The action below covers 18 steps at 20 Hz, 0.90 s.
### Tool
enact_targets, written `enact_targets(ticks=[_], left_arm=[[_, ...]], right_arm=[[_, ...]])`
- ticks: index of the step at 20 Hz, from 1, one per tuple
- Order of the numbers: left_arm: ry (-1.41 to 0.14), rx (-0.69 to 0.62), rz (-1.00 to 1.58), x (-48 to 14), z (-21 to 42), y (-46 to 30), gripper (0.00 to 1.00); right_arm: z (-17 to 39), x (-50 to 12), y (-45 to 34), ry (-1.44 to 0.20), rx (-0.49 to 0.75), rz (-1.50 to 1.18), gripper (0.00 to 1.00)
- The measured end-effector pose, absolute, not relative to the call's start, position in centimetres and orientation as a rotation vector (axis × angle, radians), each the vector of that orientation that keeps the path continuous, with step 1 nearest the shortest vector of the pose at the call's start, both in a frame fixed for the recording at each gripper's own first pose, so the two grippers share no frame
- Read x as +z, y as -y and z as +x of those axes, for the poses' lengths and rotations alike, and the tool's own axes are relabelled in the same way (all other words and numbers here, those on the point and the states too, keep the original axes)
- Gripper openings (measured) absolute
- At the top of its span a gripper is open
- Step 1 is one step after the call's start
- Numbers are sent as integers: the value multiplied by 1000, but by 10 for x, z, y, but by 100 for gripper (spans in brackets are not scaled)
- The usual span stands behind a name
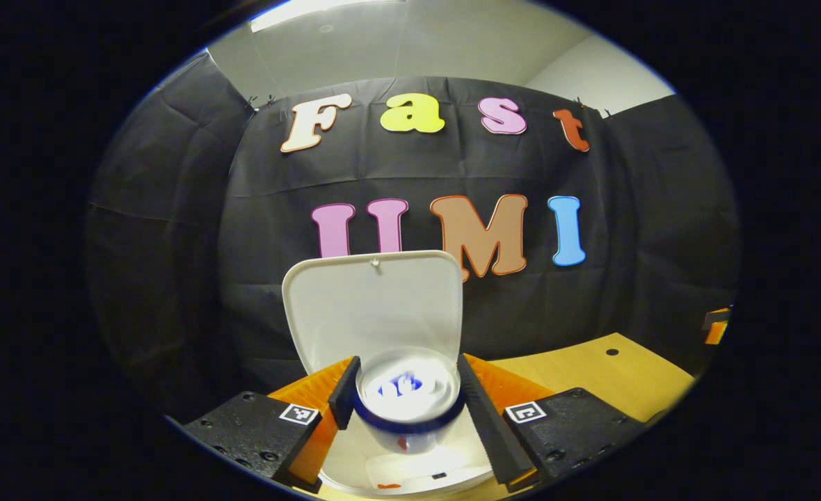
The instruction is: Press the lid of the desktop garbage bin to open it, pick up the crumpled paper on the desktop and throw it into the bin, then pick up the pop can on the desktop and drop it into the bin, and finally close the garbage bin lid.
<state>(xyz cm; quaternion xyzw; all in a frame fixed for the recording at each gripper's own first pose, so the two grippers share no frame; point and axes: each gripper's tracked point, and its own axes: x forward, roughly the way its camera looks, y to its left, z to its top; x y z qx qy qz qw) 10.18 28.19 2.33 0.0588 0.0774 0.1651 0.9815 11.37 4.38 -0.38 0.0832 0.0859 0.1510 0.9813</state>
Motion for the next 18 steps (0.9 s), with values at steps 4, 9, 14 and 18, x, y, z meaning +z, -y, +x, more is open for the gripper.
enact_targets(ticks=[4, 9, 14, 18], left_arm=[[-139, 349, 81, 24, 103, -288, 94], [-56, 387, 96, 57, 108, -299, 91], [7, 413, 65, 99, 118, -314, 93], [20, 417, 69, 133, 139, -326, 91]], right_arm=[[111, -3, -53, -181, 317, 151, 95], [113, -6, -52, -193, 315, 143, 95], [115, -6, -43, -190, 292, 155, 95], [112, -12, -37, -200, 276, 143, 95]])
